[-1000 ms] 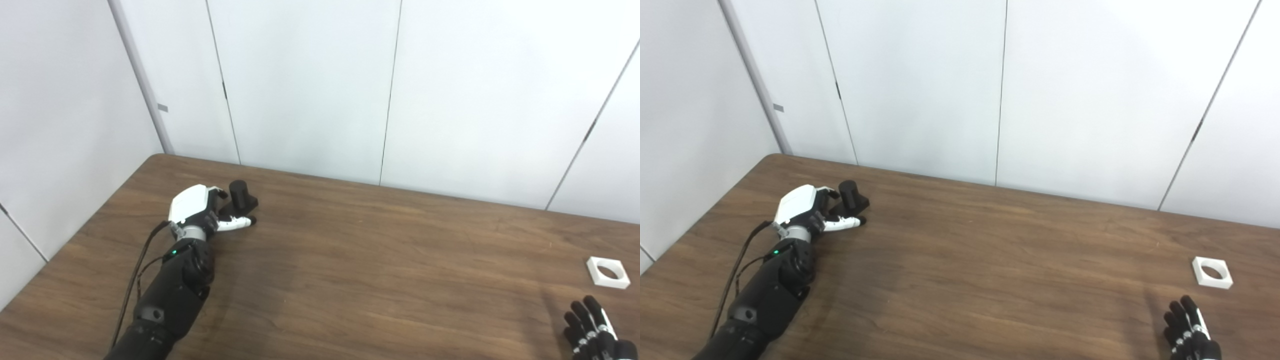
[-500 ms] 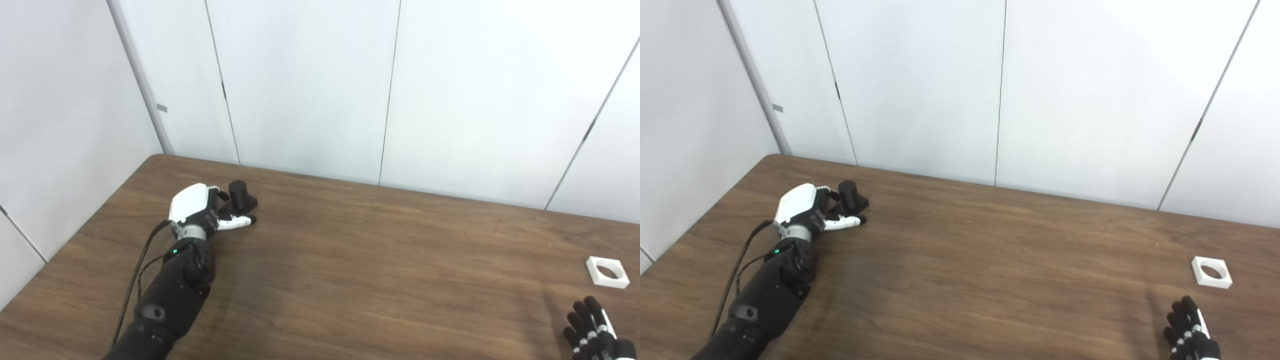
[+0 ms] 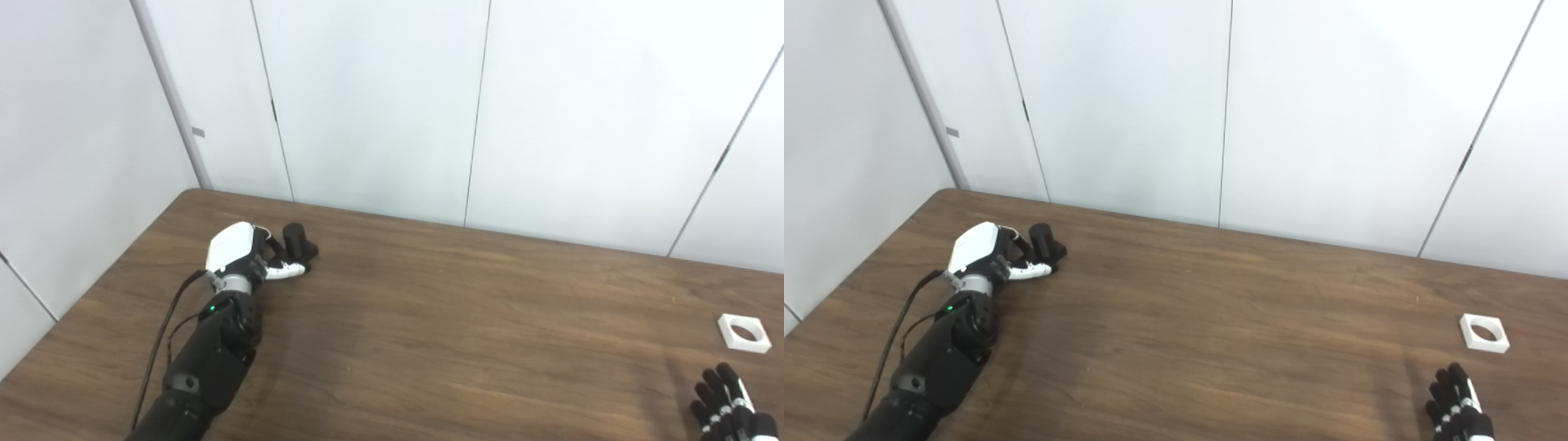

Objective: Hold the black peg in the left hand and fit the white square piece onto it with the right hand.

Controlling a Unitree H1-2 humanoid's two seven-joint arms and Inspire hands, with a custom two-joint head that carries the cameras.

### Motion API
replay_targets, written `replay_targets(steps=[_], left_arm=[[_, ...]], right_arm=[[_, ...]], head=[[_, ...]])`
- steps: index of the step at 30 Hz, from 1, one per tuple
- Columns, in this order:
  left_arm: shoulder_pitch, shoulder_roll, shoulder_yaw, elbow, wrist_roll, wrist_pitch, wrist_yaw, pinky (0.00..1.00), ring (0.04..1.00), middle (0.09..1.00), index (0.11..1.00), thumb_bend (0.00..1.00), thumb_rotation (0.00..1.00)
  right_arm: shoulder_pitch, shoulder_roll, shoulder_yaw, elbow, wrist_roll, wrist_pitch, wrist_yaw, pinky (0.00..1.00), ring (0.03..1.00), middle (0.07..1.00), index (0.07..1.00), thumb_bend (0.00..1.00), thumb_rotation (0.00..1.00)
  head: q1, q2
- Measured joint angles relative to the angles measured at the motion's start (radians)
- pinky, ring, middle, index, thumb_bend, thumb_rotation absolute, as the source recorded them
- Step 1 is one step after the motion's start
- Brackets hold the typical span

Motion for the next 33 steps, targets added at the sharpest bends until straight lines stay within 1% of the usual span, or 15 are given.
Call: replay_targets(steps=[9,19,21,26,33], left_arm=[[0.000,0.003,0.003,0.011,-0.010,-0.025,0.011,1.00,0.855,0.756,0.486,0.52,0.05],[0.011,0.013,0.002,0.000,-0.030,-0.037,0.009,1.00,0.853,0.763,0.487,0.52,0.05],[0.024,0.015,0.001,-0.024,-0.032,-0.037,-0.001,1.00,0.857,0.767,0.487,0.52,0.05],[0.081,0.014,-0.002,-0.135,-0.039,-0.029,-0.052,1.00,0.881,0.787,0.488,0.52,0.05],[0.146,0.003,-0.012,-0.268,-0.040,-0.024,-0.096,1.00,0.879,0.788,0.487,0.52,0.05]], right_arm=[[0.002,0.001,0.002,-0.002,-0.004,-0.001,-0.001,1.00,0.970,0.967,0.979,0.53,1.00],[0.002,0.002,0.006,-0.011,0.000,0.002,-0.011,1.00,0.978,0.973,0.986,0.52,1.00],[0.003,0.002,0.007,-0.014,0.001,0.005,-0.014,1.00,0.980,0.978,0.990,0.50,1.00],[0.003,0.002,0.011,-0.017,0.001,0.007,-0.020,1.00,0.983,0.974,0.986,0.50,1.00],[0.003,0.003,0.021,-0.026,-0.015,0.019,-0.037,1.00,0.996,0.977,0.992,0.47,1.00]], head=[[-0.005,0.003],[-0.017,0.008],[-0.021,0.011],[-0.026,0.012],[-0.032,0.018]])
